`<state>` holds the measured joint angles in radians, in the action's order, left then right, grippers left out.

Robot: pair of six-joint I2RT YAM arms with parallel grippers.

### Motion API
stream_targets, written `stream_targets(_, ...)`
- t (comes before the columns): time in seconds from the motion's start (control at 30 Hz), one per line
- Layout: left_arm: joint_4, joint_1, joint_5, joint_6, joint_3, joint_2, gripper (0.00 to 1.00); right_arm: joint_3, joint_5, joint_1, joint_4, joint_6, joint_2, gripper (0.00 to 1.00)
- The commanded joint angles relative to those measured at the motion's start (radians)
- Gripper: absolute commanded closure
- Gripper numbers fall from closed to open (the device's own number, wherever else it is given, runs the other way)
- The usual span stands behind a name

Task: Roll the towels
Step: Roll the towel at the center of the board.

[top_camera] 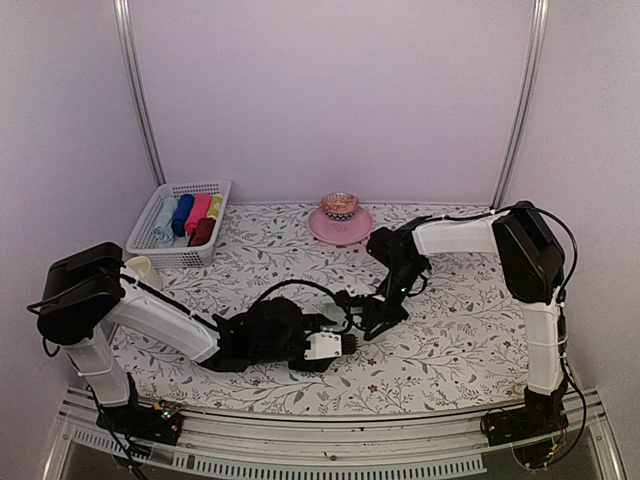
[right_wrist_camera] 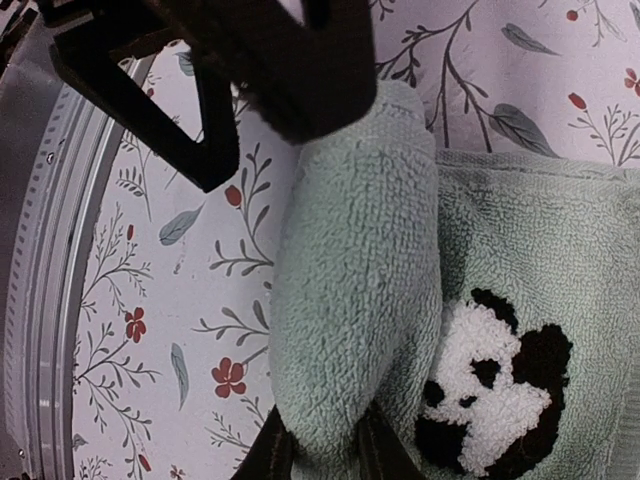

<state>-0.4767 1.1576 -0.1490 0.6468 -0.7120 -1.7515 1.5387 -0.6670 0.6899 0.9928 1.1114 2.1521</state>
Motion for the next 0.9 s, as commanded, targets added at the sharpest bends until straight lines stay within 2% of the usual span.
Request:
stream_targets(0.0, -0.042, 0.016, -0.056, 0.053, -0.006, -0.035, 0.31, 0.009, -0.035, -0.014, 0.120, 0.016, 0.043, 0.80)
stream_targets(0.33, -0.041, 0.036, -0.050, 0.059, -0.028, -0.088, 0.33, 0.026, -0.046, -0.025, 0.135, 0.015, 0.060, 0.80)
stream_targets(0.57, -0.069, 0.044, -0.055, 0.059, -0.030, -0.115, 0.40, 0.027, -0.046, -0.026, 0.136, 0.016, 0.062, 0.80)
stream_targets(0.67, -0.073, 0.048, -0.063, 0.059, -0.030, -0.121, 0.51, 0.028, -0.045, -0.026, 0.135, 0.016, 0.064, 0.80)
stream_targets(0.77, -0.056, 0.048, -0.053, 0.055, -0.037, -0.123, 0.73, 0.028, -0.043, -0.026, 0.135, 0.015, 0.064, 0.80)
stream_targets(0.87, -0.024, 0.048, -0.038, 0.042, -0.053, -0.127, 0.86, 0.026, -0.038, -0.027, 0.126, 0.012, 0.061, 0.80)
